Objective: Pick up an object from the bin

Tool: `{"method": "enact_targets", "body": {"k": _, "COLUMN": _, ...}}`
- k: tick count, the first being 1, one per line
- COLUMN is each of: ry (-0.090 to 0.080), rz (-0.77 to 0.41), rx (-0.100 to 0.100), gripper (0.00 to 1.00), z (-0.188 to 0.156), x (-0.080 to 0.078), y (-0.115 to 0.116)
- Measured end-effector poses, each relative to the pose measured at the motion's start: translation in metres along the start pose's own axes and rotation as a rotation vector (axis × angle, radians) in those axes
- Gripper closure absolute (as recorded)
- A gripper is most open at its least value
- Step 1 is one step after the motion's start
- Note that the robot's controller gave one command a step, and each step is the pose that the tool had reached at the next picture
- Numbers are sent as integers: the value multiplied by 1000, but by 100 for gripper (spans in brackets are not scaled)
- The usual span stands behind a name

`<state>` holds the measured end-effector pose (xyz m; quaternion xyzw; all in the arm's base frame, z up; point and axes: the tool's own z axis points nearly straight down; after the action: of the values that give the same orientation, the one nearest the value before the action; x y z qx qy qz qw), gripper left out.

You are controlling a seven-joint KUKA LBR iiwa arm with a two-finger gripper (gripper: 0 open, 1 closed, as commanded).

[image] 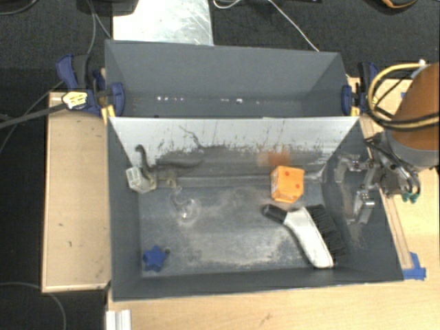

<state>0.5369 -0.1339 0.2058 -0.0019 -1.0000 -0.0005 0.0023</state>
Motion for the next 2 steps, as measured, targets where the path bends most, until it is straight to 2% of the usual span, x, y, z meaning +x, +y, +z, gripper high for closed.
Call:
{"method": "enact_targets", "body": {"k": 1, "ry": -8, "rz": -7, "rx": 2, "gripper": 0, "z": -5, "x": -2, "y": 1}}
{"method": "enact_targets", "body": {"k": 2, "ry": -3, "rz": 171, "rx": -1, "gripper": 0, "z": 135, "x": 45, "y": 67}}
